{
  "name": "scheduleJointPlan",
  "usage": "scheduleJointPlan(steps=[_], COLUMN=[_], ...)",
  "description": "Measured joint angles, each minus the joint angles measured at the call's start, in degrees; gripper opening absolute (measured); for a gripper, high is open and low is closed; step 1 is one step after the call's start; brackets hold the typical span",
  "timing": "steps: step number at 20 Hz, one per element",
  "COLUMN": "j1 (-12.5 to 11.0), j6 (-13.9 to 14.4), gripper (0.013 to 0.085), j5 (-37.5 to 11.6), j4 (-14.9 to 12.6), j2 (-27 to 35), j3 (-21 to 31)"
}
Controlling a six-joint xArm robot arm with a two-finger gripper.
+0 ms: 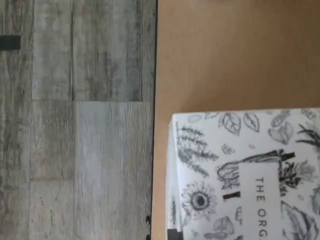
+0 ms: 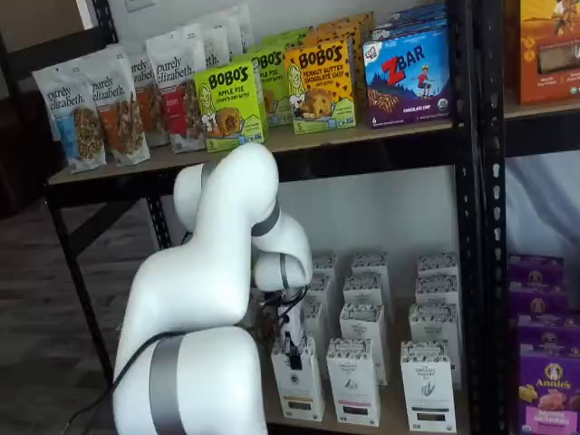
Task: Pick up the white box with a yellow strip in the middle, on the bottom shelf, the fourth box from the left
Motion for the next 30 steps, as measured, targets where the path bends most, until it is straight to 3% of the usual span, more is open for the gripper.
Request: scheduleJointPlan(steps=[10,30], j1=[0.4,3.7], j6=[1.5,5.9], gripper=[0.0450,0.0450], j5=[0.4,-5.8], j4=[-1.2,-2.6], j2=[-3.9,-19.4], j3=[4.4,28.1])
